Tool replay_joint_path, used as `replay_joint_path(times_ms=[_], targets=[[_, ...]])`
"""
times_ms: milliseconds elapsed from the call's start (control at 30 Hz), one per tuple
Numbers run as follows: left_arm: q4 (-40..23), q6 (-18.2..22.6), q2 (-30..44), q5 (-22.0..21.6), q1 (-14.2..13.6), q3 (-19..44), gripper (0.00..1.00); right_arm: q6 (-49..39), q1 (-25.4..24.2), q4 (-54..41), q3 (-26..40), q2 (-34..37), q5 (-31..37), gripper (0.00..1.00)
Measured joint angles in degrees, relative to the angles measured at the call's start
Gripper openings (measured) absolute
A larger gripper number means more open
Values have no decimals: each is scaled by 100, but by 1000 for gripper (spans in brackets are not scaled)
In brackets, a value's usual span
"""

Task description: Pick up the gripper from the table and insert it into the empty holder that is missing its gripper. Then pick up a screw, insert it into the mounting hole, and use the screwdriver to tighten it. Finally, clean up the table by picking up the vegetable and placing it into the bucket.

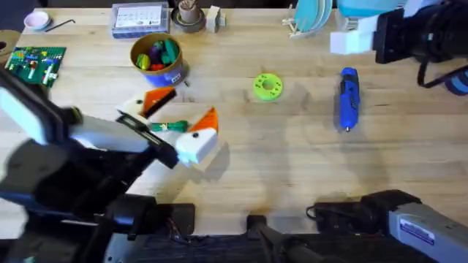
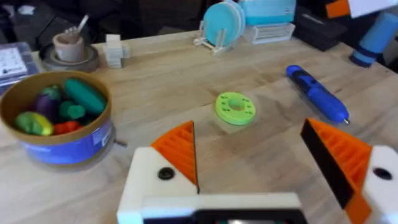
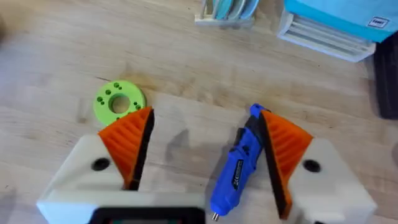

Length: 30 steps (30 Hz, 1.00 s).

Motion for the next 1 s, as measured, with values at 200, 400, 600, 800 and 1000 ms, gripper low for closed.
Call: replay_joint_path(times_ms=[200,400,600,800,1000], targets=[[-1441,140,1514,-993,0,1760,993,161,13,0,0,0,0,994],[-3133,1705,3101,-1546,0,3341,993,203,17,-1,0,0,0,994],[-3977,3366,4194,-2321,0,3916,993,218,22,-2,0,-2,0,994],[-4392,4285,5248,-2654,0,3914,993,218,22,-2,0,0,0,994],[-4251,4551,6102,-2741,60,3912,993,219,22,-2,0,0,0,994]])
